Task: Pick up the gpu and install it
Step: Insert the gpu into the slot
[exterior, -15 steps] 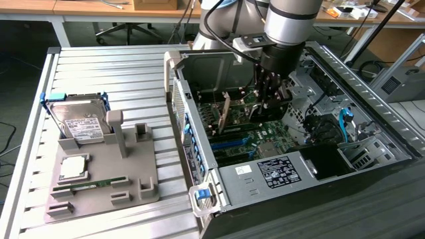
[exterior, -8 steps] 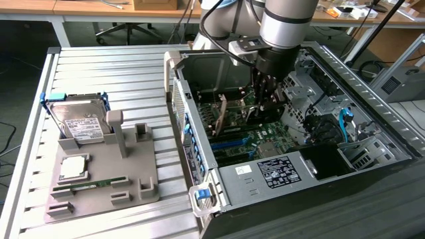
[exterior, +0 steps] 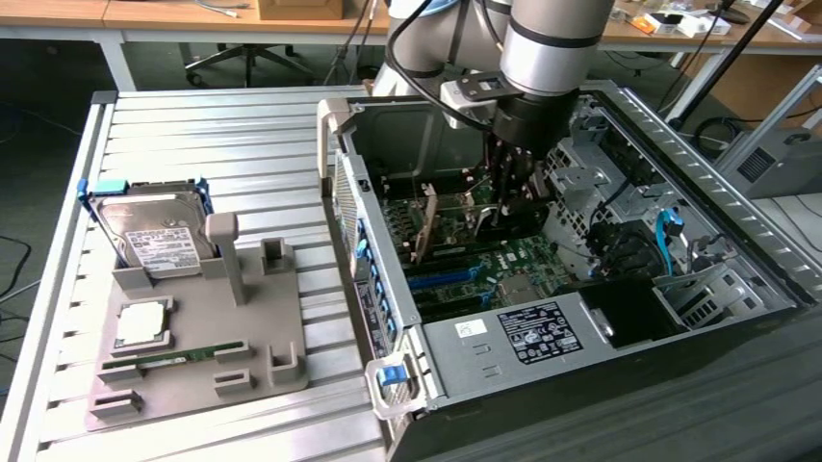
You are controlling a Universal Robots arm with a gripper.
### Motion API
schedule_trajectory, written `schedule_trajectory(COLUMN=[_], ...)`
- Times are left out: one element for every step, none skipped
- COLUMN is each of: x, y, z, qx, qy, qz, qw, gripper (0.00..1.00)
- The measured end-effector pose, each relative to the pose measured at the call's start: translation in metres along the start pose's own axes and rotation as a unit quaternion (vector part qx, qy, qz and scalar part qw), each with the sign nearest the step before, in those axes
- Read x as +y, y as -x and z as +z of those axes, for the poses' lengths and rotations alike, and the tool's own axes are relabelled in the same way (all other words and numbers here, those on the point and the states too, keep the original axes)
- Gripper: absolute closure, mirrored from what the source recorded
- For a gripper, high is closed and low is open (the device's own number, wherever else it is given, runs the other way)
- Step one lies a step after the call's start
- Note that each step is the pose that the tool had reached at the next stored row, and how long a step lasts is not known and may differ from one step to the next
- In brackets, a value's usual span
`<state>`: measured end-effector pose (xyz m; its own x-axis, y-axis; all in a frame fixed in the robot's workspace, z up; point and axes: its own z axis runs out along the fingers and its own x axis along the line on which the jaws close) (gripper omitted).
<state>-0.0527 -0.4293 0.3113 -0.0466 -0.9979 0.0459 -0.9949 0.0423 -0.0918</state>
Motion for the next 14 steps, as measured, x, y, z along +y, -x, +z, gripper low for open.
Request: schedule_trajectory(x=[0.0002, 0.0003, 0.0004, 0.0006, 0.0008, 0.0011, 0.0012, 0.0014, 0.0017, 0.0019, 0.0020, 0.0022, 0.0023, 0.0025], y=[0.0000, 0.0000, 0.0000, 0.0000, 0.0000, 0.0000, 0.0000, 0.0000, 0.0000, 0.0000, 0.0000, 0.0000, 0.0000, 0.0000], z=[0.0002, 0.0004, 0.0005, 0.0007, 0.0009, 0.0011, 0.0013, 0.0014, 0.0016, 0.0017, 0.0019, 0.0020, 0.0021, 0.0023], qx=[0.0000, 0.0000, 0.0001, 0.0001, 0.0001, 0.0002, 0.0002, 0.0002, 0.0003, 0.0003, 0.0003, 0.0003, 0.0003, 0.0004], qy=[0.0000, 0.0000, 0.0000, 0.0000, 0.0000, 0.0000, 0.0000, 0.0000, 0.0000, 0.0000, 0.0000, 0.0000, 0.0000, 0.0000], qz=[0.000, 0.000, 0.000, 0.000, 0.000, 0.000, 0.000, 0.000, 0.000, 0.000, 0.000, 0.000, 0.000, 0.000], qw=[1.0000, 1.0000, 1.0000, 1.0000, 1.0000, 1.0000, 1.0000, 1.0000, 1.0000, 1.0000, 1.0000, 1.0000, 1.0000, 1.0000], gripper=[0.73, 0.73, 0.73, 0.73, 0.73, 0.73, 0.73, 0.73, 0.73, 0.73, 0.73, 0.73, 0.73, 0.73])
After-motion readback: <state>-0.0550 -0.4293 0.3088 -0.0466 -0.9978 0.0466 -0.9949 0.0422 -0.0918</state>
